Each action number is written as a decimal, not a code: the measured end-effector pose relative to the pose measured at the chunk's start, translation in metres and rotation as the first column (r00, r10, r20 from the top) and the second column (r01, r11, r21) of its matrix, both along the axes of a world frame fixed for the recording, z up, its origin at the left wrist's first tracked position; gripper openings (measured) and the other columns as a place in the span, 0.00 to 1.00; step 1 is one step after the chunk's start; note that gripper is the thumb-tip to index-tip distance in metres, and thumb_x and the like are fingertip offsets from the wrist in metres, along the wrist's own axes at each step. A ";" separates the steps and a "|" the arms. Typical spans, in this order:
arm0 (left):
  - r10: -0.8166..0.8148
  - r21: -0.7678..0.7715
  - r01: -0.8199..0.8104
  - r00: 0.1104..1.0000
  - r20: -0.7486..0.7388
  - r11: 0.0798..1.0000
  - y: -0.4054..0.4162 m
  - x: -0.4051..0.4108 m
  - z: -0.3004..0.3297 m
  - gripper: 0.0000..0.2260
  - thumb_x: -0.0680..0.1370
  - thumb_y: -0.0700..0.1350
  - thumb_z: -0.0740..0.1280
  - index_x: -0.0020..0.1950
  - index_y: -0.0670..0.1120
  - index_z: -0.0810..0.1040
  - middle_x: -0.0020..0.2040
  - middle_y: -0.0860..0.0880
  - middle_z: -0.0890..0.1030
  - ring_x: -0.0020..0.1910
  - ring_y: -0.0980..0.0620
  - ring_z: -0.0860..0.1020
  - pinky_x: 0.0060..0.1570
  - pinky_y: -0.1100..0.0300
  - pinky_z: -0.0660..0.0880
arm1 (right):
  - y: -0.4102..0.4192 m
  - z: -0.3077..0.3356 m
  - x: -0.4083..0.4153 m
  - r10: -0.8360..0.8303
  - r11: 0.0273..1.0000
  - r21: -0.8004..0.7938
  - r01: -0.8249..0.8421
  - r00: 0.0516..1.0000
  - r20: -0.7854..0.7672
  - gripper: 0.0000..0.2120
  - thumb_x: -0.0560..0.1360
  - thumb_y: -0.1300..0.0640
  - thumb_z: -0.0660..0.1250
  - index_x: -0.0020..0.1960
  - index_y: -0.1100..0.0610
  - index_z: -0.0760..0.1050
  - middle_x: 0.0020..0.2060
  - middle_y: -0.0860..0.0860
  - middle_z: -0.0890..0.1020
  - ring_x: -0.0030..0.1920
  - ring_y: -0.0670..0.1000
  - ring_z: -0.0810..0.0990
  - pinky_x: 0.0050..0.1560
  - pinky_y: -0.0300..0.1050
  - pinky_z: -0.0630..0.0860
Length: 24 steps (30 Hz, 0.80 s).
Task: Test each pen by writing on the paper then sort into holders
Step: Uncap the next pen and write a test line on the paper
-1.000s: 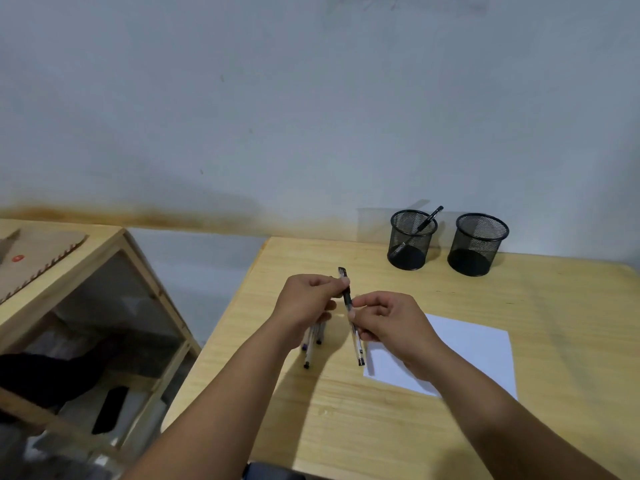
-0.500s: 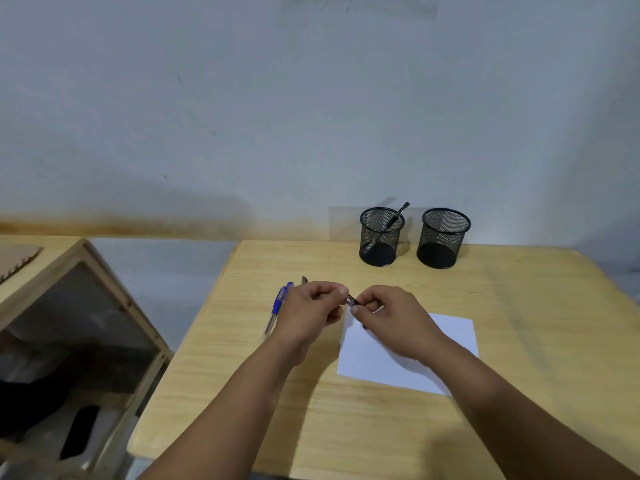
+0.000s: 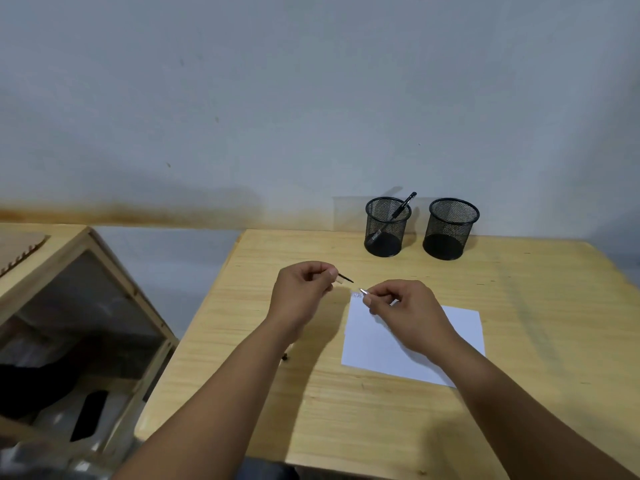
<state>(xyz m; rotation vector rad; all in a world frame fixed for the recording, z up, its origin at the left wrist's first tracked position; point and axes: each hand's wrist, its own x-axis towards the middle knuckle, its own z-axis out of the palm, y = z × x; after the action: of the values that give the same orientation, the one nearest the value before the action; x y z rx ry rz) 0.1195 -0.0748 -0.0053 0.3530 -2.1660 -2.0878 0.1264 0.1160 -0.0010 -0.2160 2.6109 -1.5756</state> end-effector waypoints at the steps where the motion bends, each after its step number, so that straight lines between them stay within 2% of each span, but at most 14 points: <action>1: 0.010 -0.116 -0.010 1.000 -0.004 0.993 -0.002 -0.003 -0.002 0.02 0.76 0.44 0.73 0.47 0.47 0.85 0.41 0.50 0.84 0.40 0.55 0.80 0.45 0.63 0.77 | 0.002 0.000 0.002 -0.012 0.998 -0.065 0.014 0.999 0.036 0.03 0.75 0.53 0.71 0.44 0.48 0.84 0.37 0.48 0.85 0.34 0.44 0.79 0.38 0.39 0.73; 3: 0.025 -0.316 -0.017 0.999 0.021 0.949 -0.004 -0.008 -0.008 0.06 0.76 0.47 0.73 0.52 0.50 0.85 0.45 0.52 0.85 0.44 0.56 0.81 0.41 0.66 0.73 | 0.008 -0.001 0.006 -0.030 0.981 -0.185 0.050 0.993 0.113 0.06 0.76 0.57 0.70 0.47 0.47 0.84 0.39 0.49 0.86 0.32 0.44 0.78 0.39 0.43 0.75; 5: 0.004 -0.481 0.021 0.999 0.051 0.876 -0.002 -0.014 -0.013 0.11 0.78 0.48 0.70 0.59 0.51 0.83 0.51 0.53 0.84 0.48 0.56 0.80 0.41 0.68 0.70 | 0.014 0.000 0.011 -0.028 0.954 -0.289 0.079 0.984 0.174 0.10 0.77 0.60 0.68 0.48 0.47 0.84 0.42 0.53 0.86 0.35 0.48 0.79 0.40 0.47 0.77; 7: -0.056 -0.602 0.096 0.995 0.084 0.793 0.002 -0.017 -0.016 0.14 0.80 0.47 0.67 0.65 0.50 0.80 0.56 0.52 0.83 0.50 0.57 0.78 0.41 0.71 0.68 | 0.018 0.002 0.016 -0.008 0.922 -0.379 0.083 0.981 0.194 0.12 0.78 0.63 0.67 0.53 0.48 0.82 0.44 0.54 0.87 0.37 0.50 0.80 0.43 0.47 0.79; 9: -0.107 -0.698 0.157 0.988 0.115 0.699 0.009 -0.018 -0.018 0.15 0.81 0.47 0.65 0.67 0.50 0.78 0.60 0.51 0.82 0.54 0.54 0.79 0.47 0.70 0.69 | 0.021 0.005 0.019 -0.003 0.896 -0.435 0.092 0.980 0.200 0.11 0.78 0.64 0.68 0.57 0.52 0.79 0.45 0.54 0.87 0.37 0.51 0.81 0.45 0.49 0.81; 11: -0.140 -0.757 0.196 0.980 0.138 0.624 0.012 -0.020 -0.024 0.15 0.82 0.46 0.63 0.68 0.52 0.77 0.62 0.51 0.81 0.59 0.52 0.79 0.53 0.64 0.71 | 0.024 0.004 0.021 -0.030 0.882 -0.455 0.124 0.978 0.207 0.08 0.77 0.63 0.69 0.55 0.56 0.77 0.45 0.56 0.87 0.36 0.52 0.82 0.47 0.52 0.83; 15: -0.152 -0.834 0.182 0.981 0.120 0.521 0.012 -0.019 -0.029 0.16 0.81 0.49 0.63 0.69 0.54 0.76 0.62 0.49 0.80 0.59 0.49 0.77 0.53 0.59 0.73 | 0.030 -0.002 0.023 -0.096 0.852 -0.484 0.201 0.968 0.233 0.03 0.77 0.63 0.68 0.51 0.59 0.79 0.46 0.57 0.87 0.38 0.55 0.84 0.51 0.58 0.82; 17: -0.185 -0.882 0.109 0.982 0.026 0.458 0.012 -0.012 -0.030 0.17 0.81 0.50 0.62 0.69 0.53 0.76 0.62 0.49 0.79 0.61 0.48 0.74 0.56 0.55 0.73 | 0.033 -0.006 0.023 -0.106 0.819 -0.528 0.225 0.963 0.247 0.07 0.80 0.64 0.64 0.52 0.59 0.81 0.48 0.58 0.86 0.42 0.56 0.86 0.50 0.55 0.83; 20: -0.316 -0.898 0.094 0.947 -0.052 0.429 0.009 0.004 -0.030 0.18 0.79 0.50 0.61 0.68 0.52 0.77 0.62 0.53 0.79 0.62 0.49 0.72 0.60 0.52 0.70 | 0.037 -0.011 0.022 -0.066 0.722 -0.648 0.241 0.957 0.282 0.14 0.81 0.70 0.58 0.55 0.60 0.81 0.51 0.58 0.86 0.50 0.57 0.86 0.50 0.49 0.83; 22: -0.392 -0.912 0.150 0.920 -0.013 0.383 0.008 0.016 -0.031 0.22 0.76 0.53 0.60 0.69 0.52 0.75 0.65 0.55 0.77 0.64 0.51 0.69 0.63 0.52 0.67 | 0.038 -0.016 0.023 -0.019 0.658 -0.720 0.220 0.961 0.276 0.17 0.78 0.75 0.58 0.57 0.61 0.79 0.52 0.58 0.86 0.54 0.57 0.85 0.55 0.48 0.82; 24: -0.421 -0.931 0.207 0.905 0.065 0.302 0.009 0.026 -0.032 0.25 0.75 0.57 0.61 0.72 0.53 0.71 0.71 0.56 0.72 0.69 0.52 0.64 0.67 0.50 0.63 | 0.037 -0.021 0.022 0.000 0.634 -0.746 0.203 0.965 0.263 0.18 0.77 0.77 0.60 0.59 0.61 0.79 0.53 0.58 0.85 0.56 0.56 0.85 0.58 0.49 0.81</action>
<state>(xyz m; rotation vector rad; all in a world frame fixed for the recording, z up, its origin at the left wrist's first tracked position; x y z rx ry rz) 0.1453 -0.0654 -0.0376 -0.4402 -2.9749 -0.5363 0.1486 0.1526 -0.0216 0.0867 1.6289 -2.4927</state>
